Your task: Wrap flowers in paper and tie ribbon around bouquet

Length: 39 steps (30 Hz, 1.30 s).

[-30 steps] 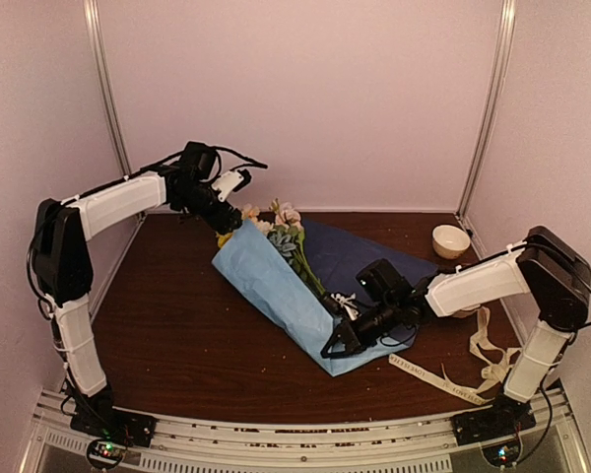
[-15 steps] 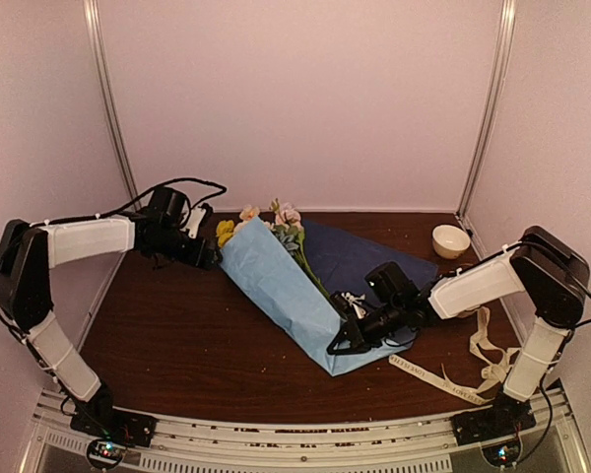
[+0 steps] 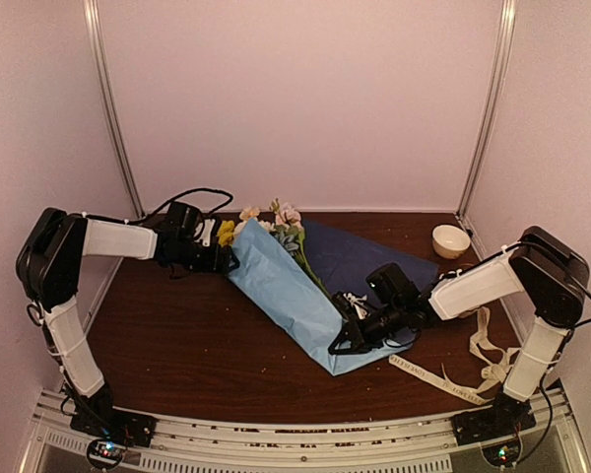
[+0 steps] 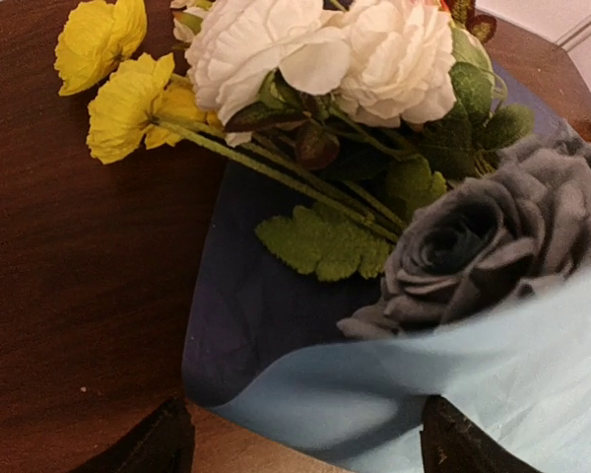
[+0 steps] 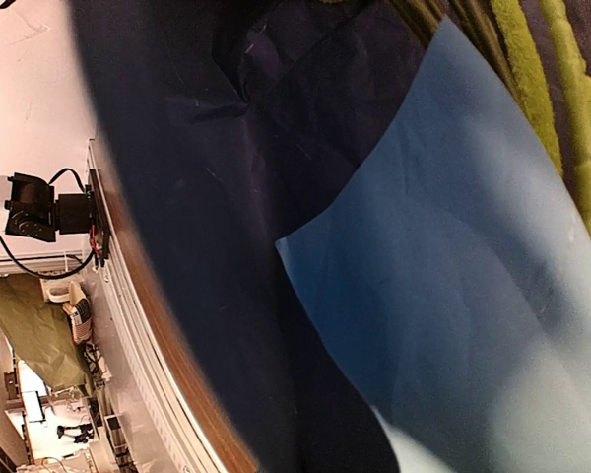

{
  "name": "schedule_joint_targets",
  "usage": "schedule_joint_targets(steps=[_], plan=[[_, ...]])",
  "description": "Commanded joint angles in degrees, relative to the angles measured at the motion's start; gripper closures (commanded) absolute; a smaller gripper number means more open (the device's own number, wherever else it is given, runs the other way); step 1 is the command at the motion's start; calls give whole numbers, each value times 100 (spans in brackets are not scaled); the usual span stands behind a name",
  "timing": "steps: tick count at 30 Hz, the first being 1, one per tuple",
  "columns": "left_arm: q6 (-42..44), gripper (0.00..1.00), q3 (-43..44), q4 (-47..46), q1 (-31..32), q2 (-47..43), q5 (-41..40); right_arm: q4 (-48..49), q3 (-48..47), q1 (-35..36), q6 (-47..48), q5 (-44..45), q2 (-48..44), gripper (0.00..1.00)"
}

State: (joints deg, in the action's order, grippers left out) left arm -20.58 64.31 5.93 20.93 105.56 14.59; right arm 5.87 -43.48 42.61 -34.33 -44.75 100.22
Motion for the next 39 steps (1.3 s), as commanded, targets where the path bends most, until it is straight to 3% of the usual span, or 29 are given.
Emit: schedule_joint_targets(steps=[1,7,12,18,23,27,32,39], plan=[[-325,23,295,-523,-46,356,136,38,55,-42,-14,199,50,100],[-565,53,408,-790,-45,631,586,-37,64,-42,3,252,35,100],[-374,72,406,-611,-51,620,580,-104,60,-42,18,304,-41,100],[-91,69,712,451,19,163,-604,-168,82,-42,-43,416,-175,100],[939,64,731,859,955,-914,-1981,-79,91,-43,-130,409,-92,100],[1351,67,778,1165,1687,-976,-1413,-11,113,-43,-217,440,-99,100],[1228,69,1083,1296,2385,-314,-568,51,179,-42,-306,506,-142,100],[1288,66,2468,1564,2880,995,-173,38,219,-42,-329,606,-190,100]])
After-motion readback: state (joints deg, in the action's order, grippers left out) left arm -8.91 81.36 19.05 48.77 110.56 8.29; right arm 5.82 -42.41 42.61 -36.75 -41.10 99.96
